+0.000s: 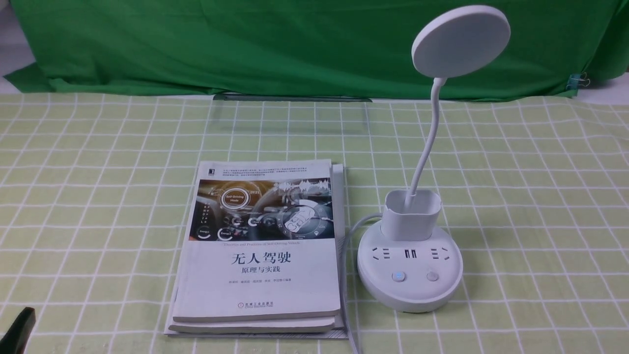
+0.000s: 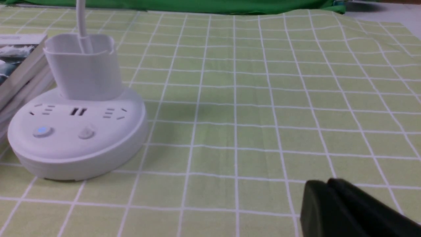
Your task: Turn off the desk lamp on the green coffee tablecloth by hand.
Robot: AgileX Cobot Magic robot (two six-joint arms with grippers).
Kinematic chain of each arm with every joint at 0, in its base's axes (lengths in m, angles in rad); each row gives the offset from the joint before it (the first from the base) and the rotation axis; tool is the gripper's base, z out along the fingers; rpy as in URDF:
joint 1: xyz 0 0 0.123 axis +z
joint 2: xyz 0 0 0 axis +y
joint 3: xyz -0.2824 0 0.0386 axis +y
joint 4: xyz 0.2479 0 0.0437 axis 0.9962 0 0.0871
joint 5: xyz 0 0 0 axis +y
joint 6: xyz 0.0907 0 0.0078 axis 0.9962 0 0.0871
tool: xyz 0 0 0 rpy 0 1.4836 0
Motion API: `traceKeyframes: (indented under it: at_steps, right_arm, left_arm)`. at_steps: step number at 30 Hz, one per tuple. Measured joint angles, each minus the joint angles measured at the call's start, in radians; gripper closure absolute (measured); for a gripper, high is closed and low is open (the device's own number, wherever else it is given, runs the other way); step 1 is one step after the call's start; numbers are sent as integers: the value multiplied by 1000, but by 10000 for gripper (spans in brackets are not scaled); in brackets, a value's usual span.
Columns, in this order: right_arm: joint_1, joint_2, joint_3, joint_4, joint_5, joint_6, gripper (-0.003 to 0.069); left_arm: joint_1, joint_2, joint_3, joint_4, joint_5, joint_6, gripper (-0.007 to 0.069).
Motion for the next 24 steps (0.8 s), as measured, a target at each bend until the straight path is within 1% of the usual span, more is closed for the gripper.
traceKeyframes:
  at_steps: [24]
  right_arm:
    - [0, 0, 0, 0, 1, 0, 533]
  left_arm:
    - [0, 0, 0, 0, 0, 0, 382]
